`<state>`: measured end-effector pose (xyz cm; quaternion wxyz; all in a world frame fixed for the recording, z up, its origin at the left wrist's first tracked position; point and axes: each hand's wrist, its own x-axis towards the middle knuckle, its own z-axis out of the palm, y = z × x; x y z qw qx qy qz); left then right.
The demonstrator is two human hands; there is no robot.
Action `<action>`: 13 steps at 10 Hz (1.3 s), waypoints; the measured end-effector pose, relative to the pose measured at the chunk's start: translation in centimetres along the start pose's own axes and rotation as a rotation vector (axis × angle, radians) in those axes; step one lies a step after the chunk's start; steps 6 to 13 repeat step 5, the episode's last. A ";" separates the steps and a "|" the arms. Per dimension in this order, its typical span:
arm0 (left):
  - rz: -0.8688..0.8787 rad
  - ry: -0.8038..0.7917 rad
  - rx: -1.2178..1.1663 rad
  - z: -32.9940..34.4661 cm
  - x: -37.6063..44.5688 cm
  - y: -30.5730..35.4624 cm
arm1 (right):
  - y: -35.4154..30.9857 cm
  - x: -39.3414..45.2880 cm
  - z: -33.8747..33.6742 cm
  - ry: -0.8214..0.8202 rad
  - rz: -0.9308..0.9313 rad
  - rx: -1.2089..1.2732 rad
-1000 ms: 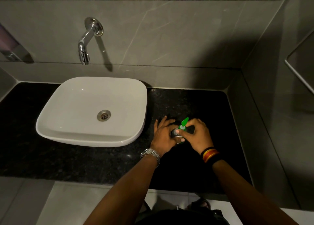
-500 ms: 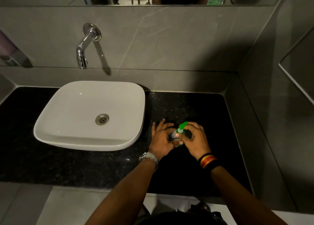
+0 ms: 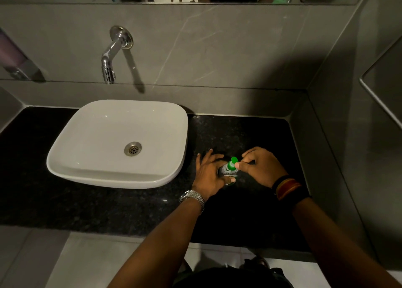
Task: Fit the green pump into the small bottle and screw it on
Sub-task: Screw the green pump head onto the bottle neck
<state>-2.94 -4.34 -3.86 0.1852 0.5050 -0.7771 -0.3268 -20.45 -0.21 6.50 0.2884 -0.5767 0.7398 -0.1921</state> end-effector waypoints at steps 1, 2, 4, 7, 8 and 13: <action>0.001 -0.004 -0.008 0.0 0.0 -0.1 | -0.2 -0.7 1.3 0.012 0.087 0.137; 0.000 -0.003 0.016 0.1 0.0 -0.1 | -0.3 -1.0 2.1 0.034 0.155 0.257; -0.003 -0.025 0.031 0.2 0.0 0.0 | -0.1 -1.3 3.1 0.074 0.238 0.378; -0.040 -0.149 0.073 -1.0 0.6 0.2 | -0.1 -2.0 1.3 0.106 0.194 0.444; -0.040 -0.149 0.073 -1.0 0.6 0.2 | -0.1 -2.0 1.3 0.106 0.194 0.444; -0.040 -0.149 0.073 -1.0 0.6 0.2 | -0.1 -2.0 1.3 0.106 0.194 0.444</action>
